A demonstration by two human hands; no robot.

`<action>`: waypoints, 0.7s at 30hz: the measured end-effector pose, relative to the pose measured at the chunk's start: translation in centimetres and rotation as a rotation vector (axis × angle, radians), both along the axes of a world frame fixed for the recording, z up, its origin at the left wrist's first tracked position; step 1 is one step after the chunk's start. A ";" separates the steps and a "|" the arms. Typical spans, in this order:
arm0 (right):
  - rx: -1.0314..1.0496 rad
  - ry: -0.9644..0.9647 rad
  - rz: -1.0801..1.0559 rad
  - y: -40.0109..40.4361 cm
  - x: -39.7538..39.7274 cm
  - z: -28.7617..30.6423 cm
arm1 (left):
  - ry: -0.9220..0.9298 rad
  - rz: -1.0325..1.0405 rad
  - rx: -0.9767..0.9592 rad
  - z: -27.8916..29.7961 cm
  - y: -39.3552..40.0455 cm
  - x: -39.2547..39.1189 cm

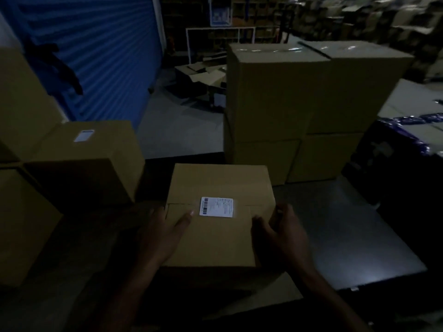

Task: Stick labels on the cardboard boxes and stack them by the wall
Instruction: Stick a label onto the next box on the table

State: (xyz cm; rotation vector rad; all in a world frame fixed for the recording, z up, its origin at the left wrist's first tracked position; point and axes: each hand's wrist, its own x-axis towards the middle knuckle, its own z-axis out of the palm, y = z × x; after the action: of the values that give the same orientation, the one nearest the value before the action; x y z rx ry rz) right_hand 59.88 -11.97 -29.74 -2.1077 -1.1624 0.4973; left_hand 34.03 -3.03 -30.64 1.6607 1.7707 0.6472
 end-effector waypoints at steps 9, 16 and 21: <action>-0.009 -0.079 -0.173 -4.7 11.7 -0.8 | 0.020 -0.171 -0.077 -0.8 -0.9 14.7; -0.032 -0.176 -0.231 -4.8 16.4 -2.5 | 0.088 -0.253 -0.059 -0.8 0.8 21.6; -0.052 -0.375 -0.114 -3.9 17.6 -2.5 | 0.131 -0.350 -0.008 0.7 2.5 26.5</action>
State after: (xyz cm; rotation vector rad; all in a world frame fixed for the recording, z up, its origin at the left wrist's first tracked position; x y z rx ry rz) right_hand 77.45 -15.88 -32.22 -2.3631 -1.2314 0.0787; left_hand 60.48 -0.55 -29.98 1.9826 1.5099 0.3783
